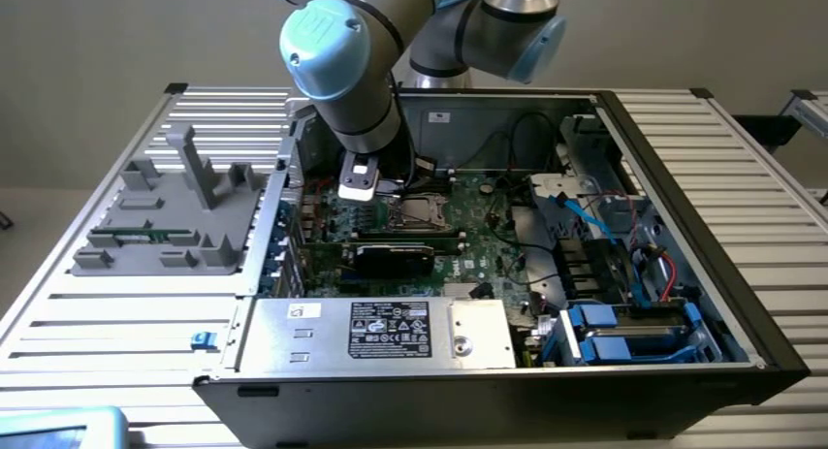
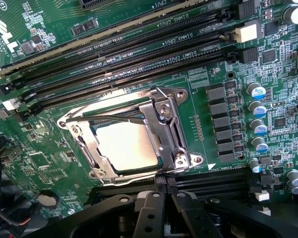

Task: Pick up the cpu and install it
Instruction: 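Install the first cpu locking lever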

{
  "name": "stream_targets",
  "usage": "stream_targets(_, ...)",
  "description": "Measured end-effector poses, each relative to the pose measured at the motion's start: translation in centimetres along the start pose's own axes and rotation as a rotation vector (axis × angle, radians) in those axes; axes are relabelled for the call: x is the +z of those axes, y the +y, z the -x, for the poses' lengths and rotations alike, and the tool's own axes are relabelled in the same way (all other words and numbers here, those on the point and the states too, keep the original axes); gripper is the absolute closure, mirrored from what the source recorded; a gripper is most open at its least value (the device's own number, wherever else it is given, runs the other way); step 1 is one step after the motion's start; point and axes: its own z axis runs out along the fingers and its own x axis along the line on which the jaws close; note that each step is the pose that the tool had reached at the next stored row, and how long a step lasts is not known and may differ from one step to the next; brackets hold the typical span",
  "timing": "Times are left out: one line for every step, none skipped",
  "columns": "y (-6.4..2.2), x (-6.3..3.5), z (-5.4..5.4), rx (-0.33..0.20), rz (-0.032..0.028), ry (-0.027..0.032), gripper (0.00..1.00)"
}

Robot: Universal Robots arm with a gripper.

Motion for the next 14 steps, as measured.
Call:
stream_targets(0.00,0.00,0.00,0.000,-0.0001,0.0000,0.89)
stream_targets(0.00,0.01,0.00,0.000,-0.0001,0.0000,0.89)
stream_targets(0.00,0.01,-0.01,0.000,-0.0001,-0.0001,0.89)
stream_targets(-0.01,0.01,-0.04,0.000,0.0001,-0.0002,0.89)
stream_targets(-0.02,0.01,-0.08,0.000,0.0002,-0.0007,0.89)
stream_targets(-0.04,0.03,-0.13,0.000,0.0001,-0.0013,0.89)
stream_targets(-0.07,0.05,-0.20,0.000,-0.0003,-0.0018,0.89)
stream_targets(-0.08,0.08,-0.28,0.000,-0.0005,-0.0014,0.89)
stream_targets(-0.10,0.11,-0.37,0.000,-0.0005,0.0000,0.89)
stream_targets(-0.11,0.13,-0.43,0.000,-0.0005,0.0002,0.89)
stream_targets(-0.13,0.14,-0.48,0.000,-0.0003,0.0002,0.89)
stream_targets(-0.13,0.14,-0.51,0.000,-0.0003,0.0002,0.89)
stream_targets(-0.14,0.15,-0.53,0.000,-0.0002,0.0002,0.89)
stream_targets(-0.14,0.14,-0.53,0.000,-0.0001,0.0002,0.89)
